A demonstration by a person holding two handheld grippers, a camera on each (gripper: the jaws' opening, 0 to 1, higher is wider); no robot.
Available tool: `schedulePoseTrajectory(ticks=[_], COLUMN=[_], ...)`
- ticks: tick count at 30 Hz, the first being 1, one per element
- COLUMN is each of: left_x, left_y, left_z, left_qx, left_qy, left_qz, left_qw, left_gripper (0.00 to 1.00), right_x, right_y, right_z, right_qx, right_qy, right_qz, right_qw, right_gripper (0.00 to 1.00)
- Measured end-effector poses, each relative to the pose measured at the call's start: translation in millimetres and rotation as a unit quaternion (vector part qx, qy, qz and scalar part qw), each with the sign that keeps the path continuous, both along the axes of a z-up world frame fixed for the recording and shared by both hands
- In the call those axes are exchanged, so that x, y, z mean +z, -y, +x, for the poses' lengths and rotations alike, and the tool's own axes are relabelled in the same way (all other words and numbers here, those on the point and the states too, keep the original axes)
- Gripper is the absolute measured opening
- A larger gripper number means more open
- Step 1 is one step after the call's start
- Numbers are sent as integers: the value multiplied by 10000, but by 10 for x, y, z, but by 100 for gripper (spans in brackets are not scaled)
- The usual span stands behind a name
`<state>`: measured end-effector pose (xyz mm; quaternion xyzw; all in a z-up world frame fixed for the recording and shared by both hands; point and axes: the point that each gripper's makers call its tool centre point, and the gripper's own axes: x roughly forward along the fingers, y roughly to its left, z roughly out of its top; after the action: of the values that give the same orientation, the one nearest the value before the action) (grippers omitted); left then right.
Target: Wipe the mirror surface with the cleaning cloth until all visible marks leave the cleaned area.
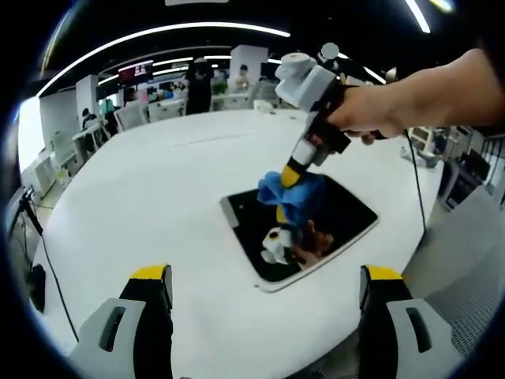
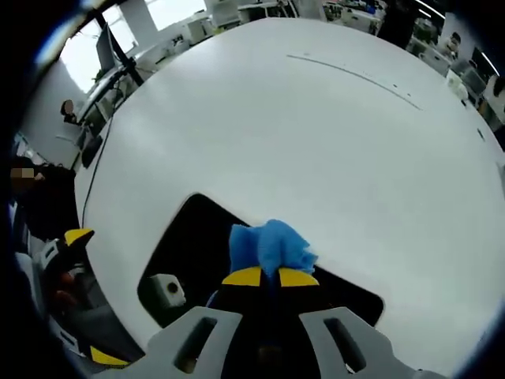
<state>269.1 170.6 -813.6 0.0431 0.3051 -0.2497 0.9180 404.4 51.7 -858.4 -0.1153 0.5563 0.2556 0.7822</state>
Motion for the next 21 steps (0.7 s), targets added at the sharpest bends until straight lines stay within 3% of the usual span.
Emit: schedulePoseTrajectory(ticks=[21], left_x=[-15], left_y=[14], left_z=[4], left_qx=[-41], left_qy=[3], left_qz=[43], left_qw=[10000], left_gripper=[99], right_x=[16], right_y=[169], right_z=[0], right_qx=[-108], right_qy=[-12], right_qz=[-63], right_qw=[9999], right_gripper=[0])
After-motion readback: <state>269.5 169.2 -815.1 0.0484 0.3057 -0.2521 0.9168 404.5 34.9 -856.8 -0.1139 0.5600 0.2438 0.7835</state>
